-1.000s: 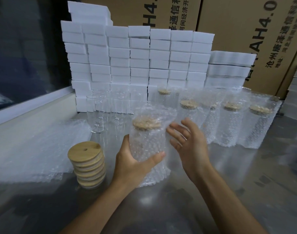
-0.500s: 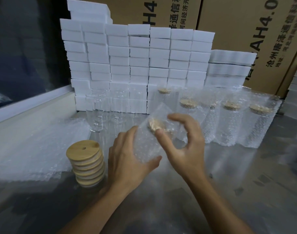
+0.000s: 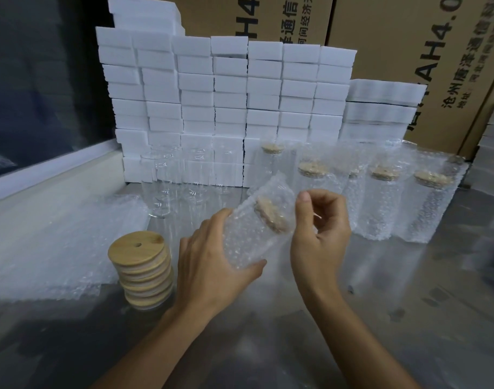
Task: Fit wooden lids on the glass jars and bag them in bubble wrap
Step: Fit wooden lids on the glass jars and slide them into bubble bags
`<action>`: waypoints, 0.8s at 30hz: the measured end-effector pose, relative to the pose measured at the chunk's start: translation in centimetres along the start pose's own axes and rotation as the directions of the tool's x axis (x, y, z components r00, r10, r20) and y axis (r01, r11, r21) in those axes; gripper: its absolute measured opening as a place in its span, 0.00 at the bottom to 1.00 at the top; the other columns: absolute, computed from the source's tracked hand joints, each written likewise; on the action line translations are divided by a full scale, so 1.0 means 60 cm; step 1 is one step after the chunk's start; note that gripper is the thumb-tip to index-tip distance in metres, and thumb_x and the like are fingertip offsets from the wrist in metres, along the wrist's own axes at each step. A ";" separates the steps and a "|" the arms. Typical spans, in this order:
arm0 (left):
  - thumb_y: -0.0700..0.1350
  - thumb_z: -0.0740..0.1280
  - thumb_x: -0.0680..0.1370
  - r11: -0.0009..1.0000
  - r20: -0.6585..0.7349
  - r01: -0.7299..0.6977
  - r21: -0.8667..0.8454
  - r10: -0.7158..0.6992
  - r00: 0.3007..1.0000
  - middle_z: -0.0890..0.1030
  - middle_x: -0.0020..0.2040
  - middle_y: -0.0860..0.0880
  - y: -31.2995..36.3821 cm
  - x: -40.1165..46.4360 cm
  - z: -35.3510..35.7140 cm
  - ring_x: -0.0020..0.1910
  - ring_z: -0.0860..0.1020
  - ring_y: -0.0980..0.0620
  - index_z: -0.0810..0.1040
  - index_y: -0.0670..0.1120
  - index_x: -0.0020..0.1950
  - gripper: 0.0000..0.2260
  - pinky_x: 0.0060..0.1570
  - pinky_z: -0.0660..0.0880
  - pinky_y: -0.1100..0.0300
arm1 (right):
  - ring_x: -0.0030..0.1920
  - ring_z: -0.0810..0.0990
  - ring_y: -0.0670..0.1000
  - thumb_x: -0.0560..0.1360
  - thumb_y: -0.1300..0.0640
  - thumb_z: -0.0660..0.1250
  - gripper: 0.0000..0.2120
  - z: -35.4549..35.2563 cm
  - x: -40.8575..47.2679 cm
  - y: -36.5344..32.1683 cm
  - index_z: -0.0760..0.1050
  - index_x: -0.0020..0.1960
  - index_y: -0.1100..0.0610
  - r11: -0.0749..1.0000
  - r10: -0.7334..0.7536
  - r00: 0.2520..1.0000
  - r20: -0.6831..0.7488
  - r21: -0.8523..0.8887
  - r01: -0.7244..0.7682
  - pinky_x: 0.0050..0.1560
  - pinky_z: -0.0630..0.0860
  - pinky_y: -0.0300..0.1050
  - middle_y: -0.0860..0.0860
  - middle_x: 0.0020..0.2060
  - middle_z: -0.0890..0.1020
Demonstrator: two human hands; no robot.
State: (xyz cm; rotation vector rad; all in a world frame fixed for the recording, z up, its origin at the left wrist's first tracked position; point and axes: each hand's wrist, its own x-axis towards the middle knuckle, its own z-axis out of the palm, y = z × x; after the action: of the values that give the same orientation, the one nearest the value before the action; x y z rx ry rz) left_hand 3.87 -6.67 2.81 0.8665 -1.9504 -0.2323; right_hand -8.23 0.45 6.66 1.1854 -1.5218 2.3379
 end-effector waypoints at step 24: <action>0.50 0.58 0.83 0.670 -0.013 0.294 -0.682 -0.413 0.911 0.84 0.41 0.55 0.003 0.015 -0.006 0.44 0.83 0.54 0.80 0.61 0.41 0.16 0.50 0.80 0.48 | 0.61 0.83 0.53 0.72 0.58 0.79 0.27 0.013 -0.052 0.045 0.73 0.68 0.50 0.850 0.294 0.623 0.725 0.100 -0.517 0.57 0.80 0.44 0.52 0.60 0.84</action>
State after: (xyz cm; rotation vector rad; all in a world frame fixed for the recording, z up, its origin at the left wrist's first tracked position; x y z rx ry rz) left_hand 3.82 -7.10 3.70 0.7292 -1.3487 -1.0035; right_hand -6.95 -0.55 2.82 2.2066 -1.8413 2.6390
